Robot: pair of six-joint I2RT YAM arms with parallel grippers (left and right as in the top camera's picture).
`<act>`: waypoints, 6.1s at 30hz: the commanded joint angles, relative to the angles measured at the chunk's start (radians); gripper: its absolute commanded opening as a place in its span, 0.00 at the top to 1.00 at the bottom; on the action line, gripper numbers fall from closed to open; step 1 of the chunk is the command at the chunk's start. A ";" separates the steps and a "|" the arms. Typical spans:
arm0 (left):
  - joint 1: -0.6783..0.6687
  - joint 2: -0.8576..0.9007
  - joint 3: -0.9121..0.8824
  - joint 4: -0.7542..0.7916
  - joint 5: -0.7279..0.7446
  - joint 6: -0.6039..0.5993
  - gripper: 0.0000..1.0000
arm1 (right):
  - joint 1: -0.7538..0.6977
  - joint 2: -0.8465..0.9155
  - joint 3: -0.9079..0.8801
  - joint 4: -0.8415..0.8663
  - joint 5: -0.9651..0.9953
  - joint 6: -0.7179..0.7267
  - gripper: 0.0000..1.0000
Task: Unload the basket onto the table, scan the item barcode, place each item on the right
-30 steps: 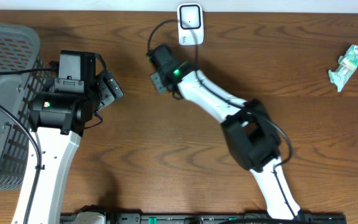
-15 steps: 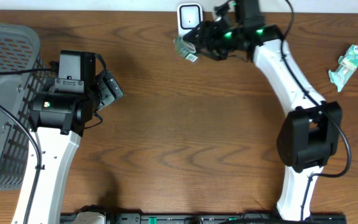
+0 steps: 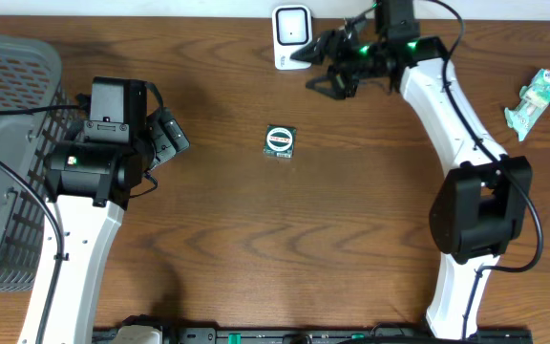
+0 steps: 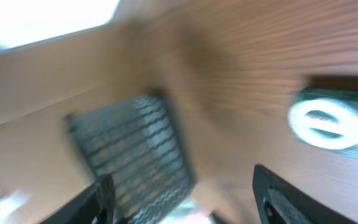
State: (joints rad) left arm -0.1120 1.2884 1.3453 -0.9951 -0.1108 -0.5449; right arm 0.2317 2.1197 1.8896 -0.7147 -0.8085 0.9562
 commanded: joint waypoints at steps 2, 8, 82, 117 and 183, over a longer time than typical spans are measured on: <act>0.004 -0.002 0.014 -0.003 -0.006 0.010 0.02 | 0.126 -0.002 0.006 -0.150 0.671 -0.079 0.26; 0.004 -0.002 0.014 -0.003 -0.006 0.010 0.02 | 0.276 0.045 0.000 -0.175 0.985 -0.082 0.19; 0.004 -0.002 0.014 -0.003 -0.006 0.010 0.02 | 0.371 0.223 -0.023 -0.132 0.869 -0.438 0.55; 0.004 -0.002 0.013 -0.003 -0.006 0.010 0.02 | -0.007 0.049 0.027 0.289 -0.474 0.300 0.55; 0.004 -0.002 0.014 -0.003 -0.006 0.010 0.02 | -0.493 0.007 0.027 0.005 1.222 -0.595 0.37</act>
State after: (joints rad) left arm -0.1120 1.2884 1.3453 -0.9951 -0.1108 -0.5449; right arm -0.2131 2.1365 1.9148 -0.6899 0.3515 0.3885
